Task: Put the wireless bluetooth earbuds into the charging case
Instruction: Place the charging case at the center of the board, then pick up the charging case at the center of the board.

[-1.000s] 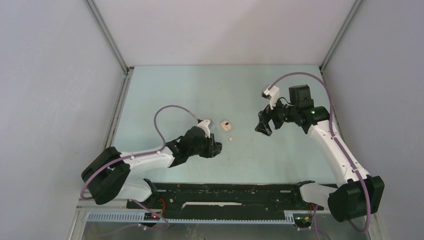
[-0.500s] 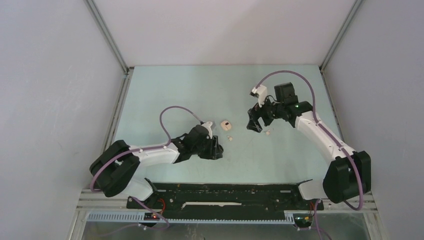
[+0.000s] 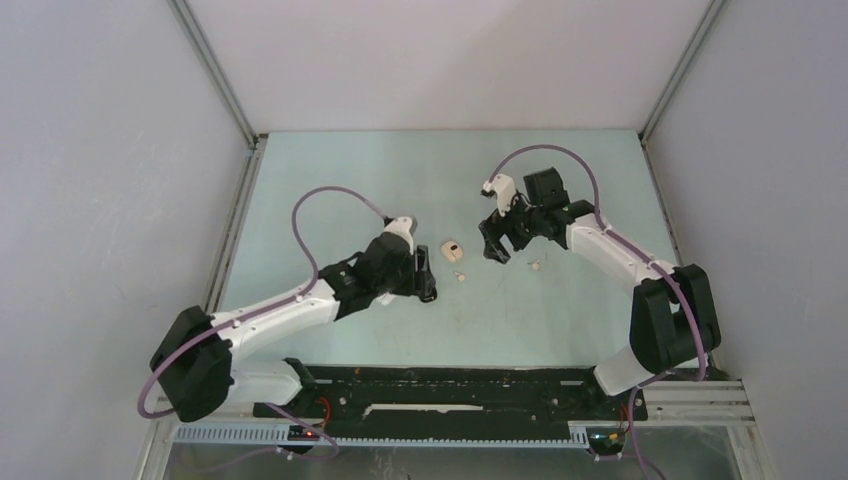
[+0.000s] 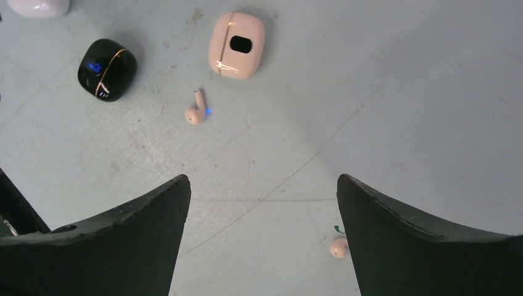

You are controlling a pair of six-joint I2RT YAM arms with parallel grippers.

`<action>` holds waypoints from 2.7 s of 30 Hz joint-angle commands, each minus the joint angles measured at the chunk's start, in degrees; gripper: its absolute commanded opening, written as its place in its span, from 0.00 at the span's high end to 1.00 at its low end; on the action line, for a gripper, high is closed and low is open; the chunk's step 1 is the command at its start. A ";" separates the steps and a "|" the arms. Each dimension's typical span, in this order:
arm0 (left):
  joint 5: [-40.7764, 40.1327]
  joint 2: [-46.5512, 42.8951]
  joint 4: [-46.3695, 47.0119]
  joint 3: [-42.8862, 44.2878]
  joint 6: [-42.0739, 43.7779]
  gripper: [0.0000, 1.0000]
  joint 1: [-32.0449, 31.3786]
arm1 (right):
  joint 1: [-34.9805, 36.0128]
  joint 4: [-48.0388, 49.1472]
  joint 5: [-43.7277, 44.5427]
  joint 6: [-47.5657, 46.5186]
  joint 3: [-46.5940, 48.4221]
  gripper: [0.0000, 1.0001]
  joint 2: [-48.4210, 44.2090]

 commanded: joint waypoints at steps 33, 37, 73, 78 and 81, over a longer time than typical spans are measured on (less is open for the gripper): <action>-9.25 46.04 -13.00 43.57 -14.86 0.37 1.59 | -15.51 1.61 -10.48 10.48 -0.11 0.08 -10.27; -8.43 47.58 -13.52 44.95 -14.79 0.38 2.75 | -15.58 1.19 -11.24 10.12 -0.10 0.08 -9.81; -0.86 58.50 -17.91 61.25 -11.43 0.46 7.07 | -18.06 -0.72 -17.42 10.28 -0.10 0.08 -7.99; -1.54 57.77 -17.31 60.76 -7.44 0.53 6.61 | -18.33 -0.85 -17.74 10.33 -0.10 0.08 -7.92; -1.27 56.85 -15.97 59.82 -1.48 0.54 5.31 | -18.59 -0.90 -17.98 10.28 -0.10 0.08 -8.04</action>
